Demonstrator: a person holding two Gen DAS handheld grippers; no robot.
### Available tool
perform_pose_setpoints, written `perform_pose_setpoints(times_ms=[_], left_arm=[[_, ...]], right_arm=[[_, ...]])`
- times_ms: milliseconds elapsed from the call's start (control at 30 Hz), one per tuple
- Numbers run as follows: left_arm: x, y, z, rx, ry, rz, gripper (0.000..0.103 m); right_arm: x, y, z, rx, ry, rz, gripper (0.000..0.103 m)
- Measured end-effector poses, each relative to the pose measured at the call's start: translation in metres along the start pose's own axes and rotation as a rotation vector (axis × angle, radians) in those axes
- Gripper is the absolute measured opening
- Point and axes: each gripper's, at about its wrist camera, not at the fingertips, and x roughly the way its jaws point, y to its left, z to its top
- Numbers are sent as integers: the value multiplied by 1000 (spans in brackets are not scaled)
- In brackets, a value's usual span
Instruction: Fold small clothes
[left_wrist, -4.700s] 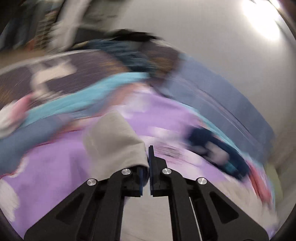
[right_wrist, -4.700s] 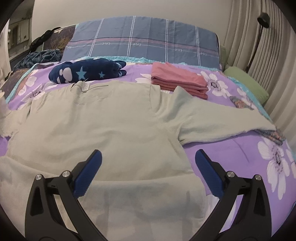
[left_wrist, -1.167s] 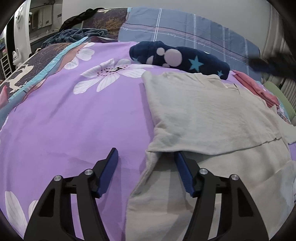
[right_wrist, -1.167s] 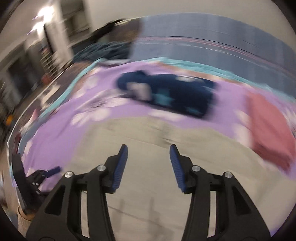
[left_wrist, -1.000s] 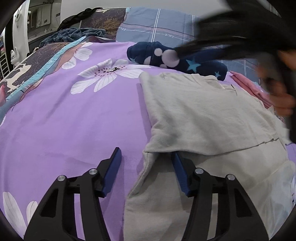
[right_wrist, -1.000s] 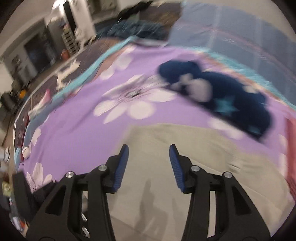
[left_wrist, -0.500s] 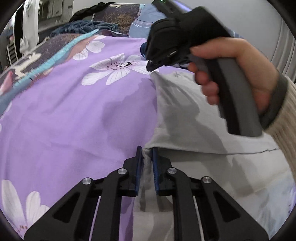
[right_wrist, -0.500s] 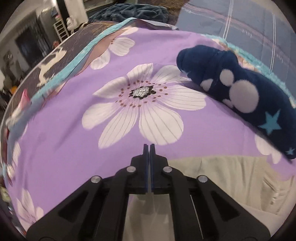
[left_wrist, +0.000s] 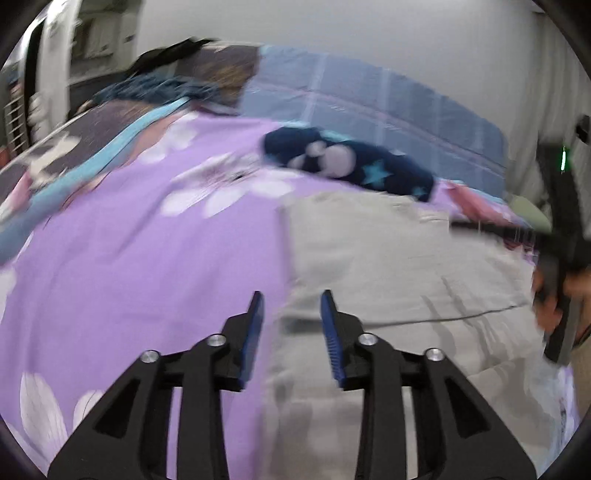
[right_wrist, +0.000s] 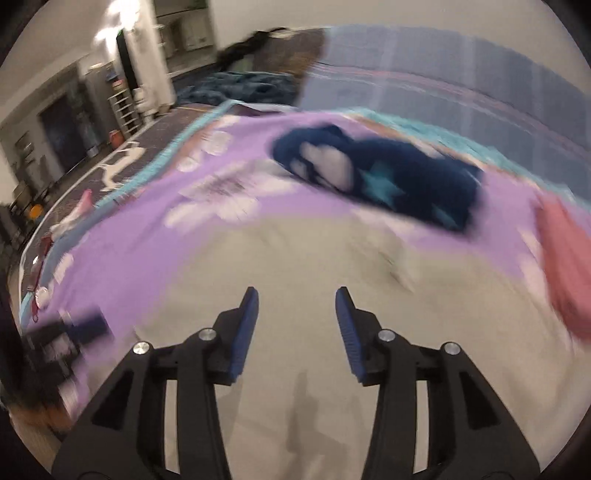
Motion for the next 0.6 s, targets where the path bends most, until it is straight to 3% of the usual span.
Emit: perform_pose_setpoints(times_ms=[67,133,167,200,233,267,367,433,467,533,600], left_arm=[[10,-20,10,47,14,-33,38],[31,-41,16,67,40,-63,38],[43,-45,19,73,54,-64,38],[57,-53,18,87,76,-48,46],[81,-60,12,112,140,-17,60],[100,-64,5,131,202,6,63],[103,-76,0,196,188,52,71],[104,-75,-2,194,190,52,72],[103,-72,-2,183,188,41,72],[99,-70,-1,173,183,38,72],[95,-72,0,172,174,44,72]], right_arm=[[2,-30,-23,96,50,-28,44],[22,-62,-46,228,158,-70,46],[30,-74,-56,261,154,-33,47],[29,-74,-58,241,110,3,59],[31,-70,-60,200,102,46,67],[32,-65,-61,161,94,35,71],[31,-41,-67,52,86,-86,71],[13,-43,-69,81,50,-76,50],[2,-49,-70,115,23,-54,31],[-41,-81,-75,232,-90,-37,25],[-90,-123,-84,329,-209,-90,25]])
